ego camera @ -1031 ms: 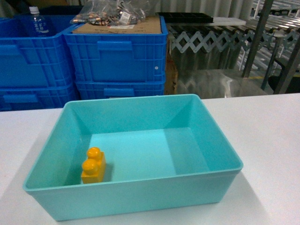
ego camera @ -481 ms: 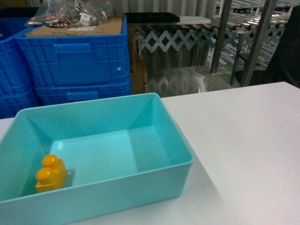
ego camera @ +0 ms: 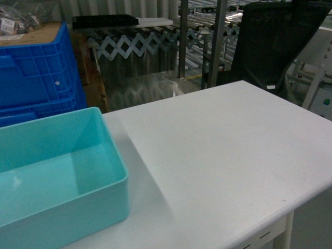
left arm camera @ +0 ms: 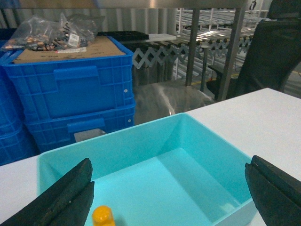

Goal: Pick red block from blue box to shelf

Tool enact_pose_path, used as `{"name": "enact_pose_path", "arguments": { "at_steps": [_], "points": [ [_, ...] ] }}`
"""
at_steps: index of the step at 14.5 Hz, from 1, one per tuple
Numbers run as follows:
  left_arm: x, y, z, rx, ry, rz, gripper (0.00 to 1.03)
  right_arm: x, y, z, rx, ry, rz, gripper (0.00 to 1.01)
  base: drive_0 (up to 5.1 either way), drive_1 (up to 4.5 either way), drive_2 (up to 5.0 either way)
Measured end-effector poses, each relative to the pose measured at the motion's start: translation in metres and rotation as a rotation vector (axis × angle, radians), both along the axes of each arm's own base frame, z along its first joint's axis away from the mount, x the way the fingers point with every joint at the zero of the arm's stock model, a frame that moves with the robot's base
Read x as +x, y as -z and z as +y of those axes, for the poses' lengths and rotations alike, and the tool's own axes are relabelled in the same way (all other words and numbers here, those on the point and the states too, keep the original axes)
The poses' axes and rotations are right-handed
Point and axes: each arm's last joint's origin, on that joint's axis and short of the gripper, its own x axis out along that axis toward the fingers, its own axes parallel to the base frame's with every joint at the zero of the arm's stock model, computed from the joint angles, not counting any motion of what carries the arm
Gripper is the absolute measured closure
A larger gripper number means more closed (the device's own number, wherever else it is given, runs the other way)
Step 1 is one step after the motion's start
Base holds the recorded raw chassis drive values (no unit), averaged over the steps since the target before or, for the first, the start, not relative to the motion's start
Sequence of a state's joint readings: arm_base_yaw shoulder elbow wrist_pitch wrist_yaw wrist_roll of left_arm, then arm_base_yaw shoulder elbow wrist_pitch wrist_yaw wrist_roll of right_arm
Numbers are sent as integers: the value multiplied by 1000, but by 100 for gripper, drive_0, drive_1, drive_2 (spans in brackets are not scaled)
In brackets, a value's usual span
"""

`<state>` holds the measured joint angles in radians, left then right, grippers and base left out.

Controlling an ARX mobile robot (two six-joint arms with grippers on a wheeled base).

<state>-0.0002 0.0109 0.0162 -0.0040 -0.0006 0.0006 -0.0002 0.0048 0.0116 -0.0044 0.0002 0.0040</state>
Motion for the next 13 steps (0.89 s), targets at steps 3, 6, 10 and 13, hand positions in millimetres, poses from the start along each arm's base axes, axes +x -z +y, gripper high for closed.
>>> {"name": "enact_pose_path", "arguments": {
  "at_steps": [3, 6, 10, 13],
  "points": [
    [0, 0, 0, 0, 0, 0, 5, 0, 0, 0, 0, 0, 0, 74, -153, -153, -153],
    [0, 0, 0, 0, 0, 0, 5, 0, 0, 0, 0, 0, 0, 74, -155, -155, -155],
    [0, 0, 0, 0, 0, 0, 5, 0, 0, 0, 0, 0, 0, 74, -159, -159, -159],
    [0, 0, 0, 0, 0, 0, 5, 0, 0, 0, 0, 0, 0, 74, -152, -152, -152]
  ]
}}
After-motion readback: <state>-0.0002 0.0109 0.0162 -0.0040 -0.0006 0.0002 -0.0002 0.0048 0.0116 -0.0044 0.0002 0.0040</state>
